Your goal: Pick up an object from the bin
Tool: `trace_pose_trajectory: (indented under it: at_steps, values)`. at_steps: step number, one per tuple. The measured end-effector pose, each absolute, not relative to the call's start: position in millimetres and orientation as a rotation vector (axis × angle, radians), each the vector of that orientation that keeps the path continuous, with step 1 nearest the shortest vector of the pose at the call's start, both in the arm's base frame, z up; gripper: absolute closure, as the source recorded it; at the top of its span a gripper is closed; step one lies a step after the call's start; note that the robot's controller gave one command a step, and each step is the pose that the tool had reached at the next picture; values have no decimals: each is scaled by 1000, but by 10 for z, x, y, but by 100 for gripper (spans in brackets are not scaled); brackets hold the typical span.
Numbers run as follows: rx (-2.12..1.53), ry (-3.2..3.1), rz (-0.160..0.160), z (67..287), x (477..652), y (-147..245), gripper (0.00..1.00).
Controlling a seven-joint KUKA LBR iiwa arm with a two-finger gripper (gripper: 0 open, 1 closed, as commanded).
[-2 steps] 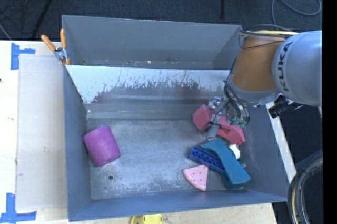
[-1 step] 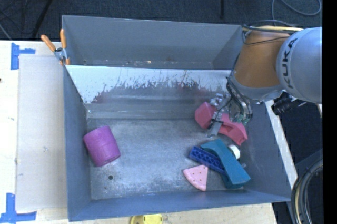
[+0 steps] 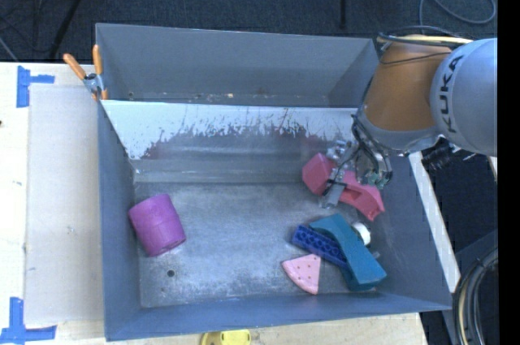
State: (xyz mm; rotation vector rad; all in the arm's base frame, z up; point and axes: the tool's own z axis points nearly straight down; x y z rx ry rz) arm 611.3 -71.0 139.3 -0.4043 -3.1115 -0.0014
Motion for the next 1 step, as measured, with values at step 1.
trace_pose_trajectory:
  at_steps: [1]
  values:
    - [-404,-3112,-1,1455,6114,-711,100]
